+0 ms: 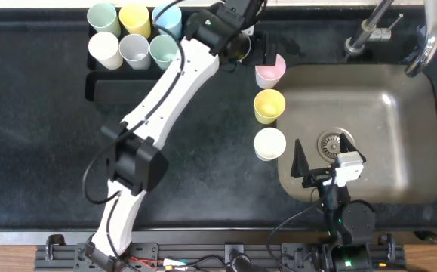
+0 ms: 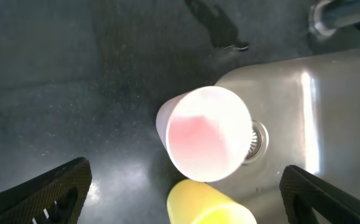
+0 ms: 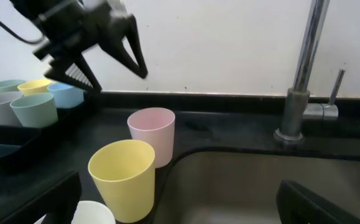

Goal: Store Cups

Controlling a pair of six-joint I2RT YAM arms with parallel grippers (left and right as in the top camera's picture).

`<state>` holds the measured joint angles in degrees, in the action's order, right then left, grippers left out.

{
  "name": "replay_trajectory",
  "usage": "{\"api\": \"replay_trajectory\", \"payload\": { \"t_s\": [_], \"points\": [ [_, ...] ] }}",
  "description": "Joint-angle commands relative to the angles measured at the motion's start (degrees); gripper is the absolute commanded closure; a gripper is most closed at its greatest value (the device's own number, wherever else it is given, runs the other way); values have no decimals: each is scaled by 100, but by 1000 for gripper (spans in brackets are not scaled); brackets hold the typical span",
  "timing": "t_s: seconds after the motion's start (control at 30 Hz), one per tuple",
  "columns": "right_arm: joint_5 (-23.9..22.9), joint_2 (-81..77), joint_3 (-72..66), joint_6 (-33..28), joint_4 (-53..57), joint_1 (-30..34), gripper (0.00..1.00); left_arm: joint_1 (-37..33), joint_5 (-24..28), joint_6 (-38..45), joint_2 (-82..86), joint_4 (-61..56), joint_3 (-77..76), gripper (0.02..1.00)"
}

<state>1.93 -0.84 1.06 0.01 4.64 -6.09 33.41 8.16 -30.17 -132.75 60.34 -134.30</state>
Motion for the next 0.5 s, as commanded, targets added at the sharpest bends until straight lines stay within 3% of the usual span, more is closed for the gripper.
{"api": "replay_trajectory", "payload": {
  "t_s": [0.03,0.37,0.5],
  "points": [
    [-48,63,-79,44,-28,11,5,63,-122,-234,-256,90,-210,18],
    [-48,63,-79,44,-31,11,5,85,-354,-304,-813,-85,-409,31],
    [-48,63,-79,44,-31,11,5,107,-428,-334,-986,-317,-549,161]
  ]
}}
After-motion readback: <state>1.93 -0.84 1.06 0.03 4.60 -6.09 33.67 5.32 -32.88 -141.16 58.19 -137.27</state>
